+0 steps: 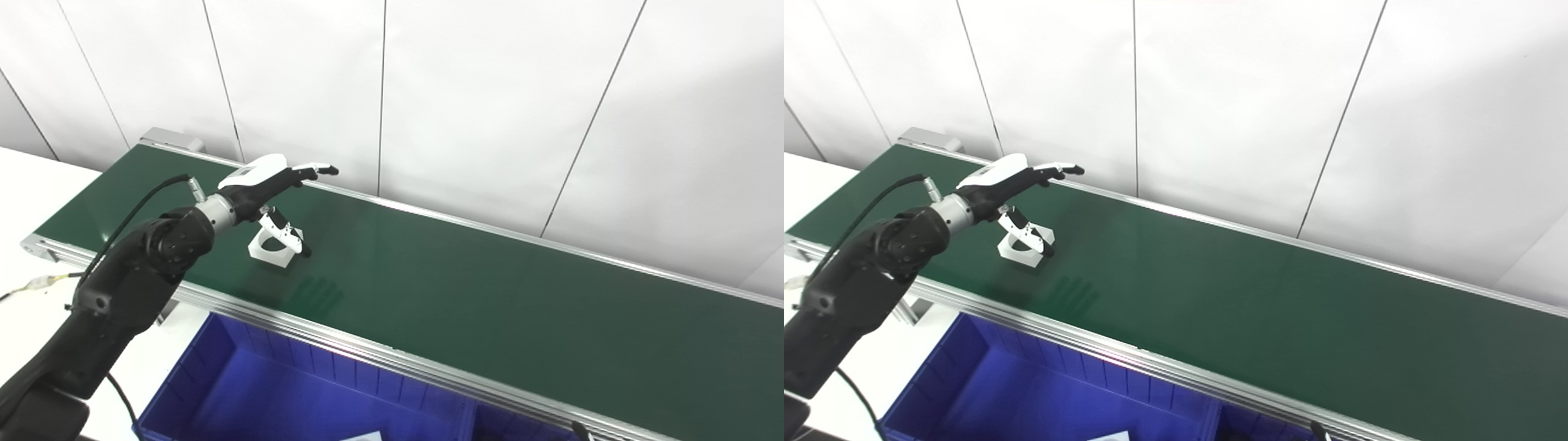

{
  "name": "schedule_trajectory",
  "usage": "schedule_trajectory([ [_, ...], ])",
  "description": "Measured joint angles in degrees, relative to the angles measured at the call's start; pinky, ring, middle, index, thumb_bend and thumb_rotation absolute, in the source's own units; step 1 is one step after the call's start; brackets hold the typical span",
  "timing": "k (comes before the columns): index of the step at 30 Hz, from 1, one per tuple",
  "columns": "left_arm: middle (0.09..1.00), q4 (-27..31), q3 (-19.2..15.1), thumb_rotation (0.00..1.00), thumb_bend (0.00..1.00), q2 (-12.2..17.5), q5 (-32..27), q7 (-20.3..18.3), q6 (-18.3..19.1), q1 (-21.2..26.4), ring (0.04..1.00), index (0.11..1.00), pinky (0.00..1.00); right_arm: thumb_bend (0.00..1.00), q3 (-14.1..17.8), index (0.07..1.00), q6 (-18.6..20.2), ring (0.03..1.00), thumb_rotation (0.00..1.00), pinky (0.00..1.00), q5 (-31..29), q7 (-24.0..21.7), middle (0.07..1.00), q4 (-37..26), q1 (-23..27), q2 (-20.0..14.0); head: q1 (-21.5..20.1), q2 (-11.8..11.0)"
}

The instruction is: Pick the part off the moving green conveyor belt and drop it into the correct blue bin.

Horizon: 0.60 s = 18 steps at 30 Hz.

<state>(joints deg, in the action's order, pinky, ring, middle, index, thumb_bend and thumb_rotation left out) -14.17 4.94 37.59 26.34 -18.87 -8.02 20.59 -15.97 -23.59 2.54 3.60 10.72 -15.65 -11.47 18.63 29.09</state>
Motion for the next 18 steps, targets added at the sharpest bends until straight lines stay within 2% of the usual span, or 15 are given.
schedule_trajectory([
  [6,0.935,-3.6,4.7,0.07,0.89,0.0,6.3,-0.3,1.5,3.0,0.919,0.908,0.88,0.85,0.3,0.963,0.0,0.804,0.37,0.75,0.0,-0.6,0.845,0.1,0.0,0.0,0.0,0.1],
  [18,0.945,-11.5,10.1,0.06,0.93,-0.5,11.2,0.3,2.0,6.0,0.953,0.903,0.92,0.85,0.3,0.962,0.0,0.795,0.39,0.74,0.7,-0.3,0.835,0.0,-0.1,0.0,0.4,0.2],
])
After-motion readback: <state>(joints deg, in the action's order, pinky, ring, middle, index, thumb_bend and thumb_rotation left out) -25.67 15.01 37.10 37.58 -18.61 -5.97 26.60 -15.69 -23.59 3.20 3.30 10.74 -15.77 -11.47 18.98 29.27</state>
